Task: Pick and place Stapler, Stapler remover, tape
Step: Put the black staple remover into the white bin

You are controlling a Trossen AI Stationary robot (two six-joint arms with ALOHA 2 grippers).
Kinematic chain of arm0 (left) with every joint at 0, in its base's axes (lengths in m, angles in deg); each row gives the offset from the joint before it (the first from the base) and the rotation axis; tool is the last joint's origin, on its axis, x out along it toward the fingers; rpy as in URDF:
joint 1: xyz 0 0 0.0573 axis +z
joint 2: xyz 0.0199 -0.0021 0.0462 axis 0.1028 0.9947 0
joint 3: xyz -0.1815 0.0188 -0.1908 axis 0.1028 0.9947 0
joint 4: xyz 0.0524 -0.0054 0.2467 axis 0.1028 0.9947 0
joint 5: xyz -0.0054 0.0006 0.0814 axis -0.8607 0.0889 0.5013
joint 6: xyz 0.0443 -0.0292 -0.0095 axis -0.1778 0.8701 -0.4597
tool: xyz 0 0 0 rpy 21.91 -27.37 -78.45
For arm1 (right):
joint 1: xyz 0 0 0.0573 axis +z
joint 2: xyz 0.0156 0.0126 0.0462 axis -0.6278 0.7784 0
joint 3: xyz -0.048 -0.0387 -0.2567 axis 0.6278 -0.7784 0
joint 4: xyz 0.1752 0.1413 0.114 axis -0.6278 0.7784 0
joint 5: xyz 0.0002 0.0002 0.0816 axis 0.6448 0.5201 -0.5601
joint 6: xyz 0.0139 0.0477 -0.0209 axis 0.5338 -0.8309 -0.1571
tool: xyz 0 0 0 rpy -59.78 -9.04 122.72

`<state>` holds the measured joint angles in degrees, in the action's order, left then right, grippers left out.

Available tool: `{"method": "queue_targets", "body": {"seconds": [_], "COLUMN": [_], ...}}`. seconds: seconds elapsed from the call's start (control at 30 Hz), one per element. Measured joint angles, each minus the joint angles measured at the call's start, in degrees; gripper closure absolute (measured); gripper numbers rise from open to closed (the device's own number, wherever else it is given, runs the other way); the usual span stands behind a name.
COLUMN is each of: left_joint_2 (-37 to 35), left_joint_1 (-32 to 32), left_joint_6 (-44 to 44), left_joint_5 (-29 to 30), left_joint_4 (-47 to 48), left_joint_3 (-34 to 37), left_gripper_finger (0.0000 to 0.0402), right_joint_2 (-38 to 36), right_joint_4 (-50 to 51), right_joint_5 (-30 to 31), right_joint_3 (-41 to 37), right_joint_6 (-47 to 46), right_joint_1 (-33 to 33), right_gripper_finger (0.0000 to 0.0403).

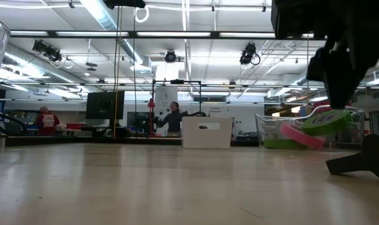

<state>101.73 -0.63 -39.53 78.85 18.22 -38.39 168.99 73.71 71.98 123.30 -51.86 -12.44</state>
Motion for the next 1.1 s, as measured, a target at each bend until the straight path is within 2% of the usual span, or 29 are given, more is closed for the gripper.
{"method": "queue_targets", "body": {"seconds": [0.43,0.6,0.87,1.1], "left_joint_2": [0.0,0.0,0.0,0.0], "left_joint_1": [-0.02,0.0,0.0,-0.02], "left_joint_6": [0.15,0.15,0.11,0.02], "left_joint_5": [0.01,0.03,0.03,0.03], "left_joint_4": [0.58,0.6,0.92,0.93], "left_joint_3": [0.03,0.03,0.03,0.03], "left_gripper_finger": [0.0218,0.0218,0.0218,0.0218], "right_joint_2": [5.39,5.4,5.4,5.64], "right_joint_4": [-0.4,4.29,8.51,5.63], "right_joint_5": [0.64,0.63,1.65,2.29], "right_joint_3": [0.0,0.0,0.0,-1.55], "right_joint_6": [-7.91,-9.42,-8.42,-3.0], "right_joint_1": [0.44,0.62,0.64,1.12], "right_gripper_finger": [0.0135,0.0135,0.0135,0.0135]}}
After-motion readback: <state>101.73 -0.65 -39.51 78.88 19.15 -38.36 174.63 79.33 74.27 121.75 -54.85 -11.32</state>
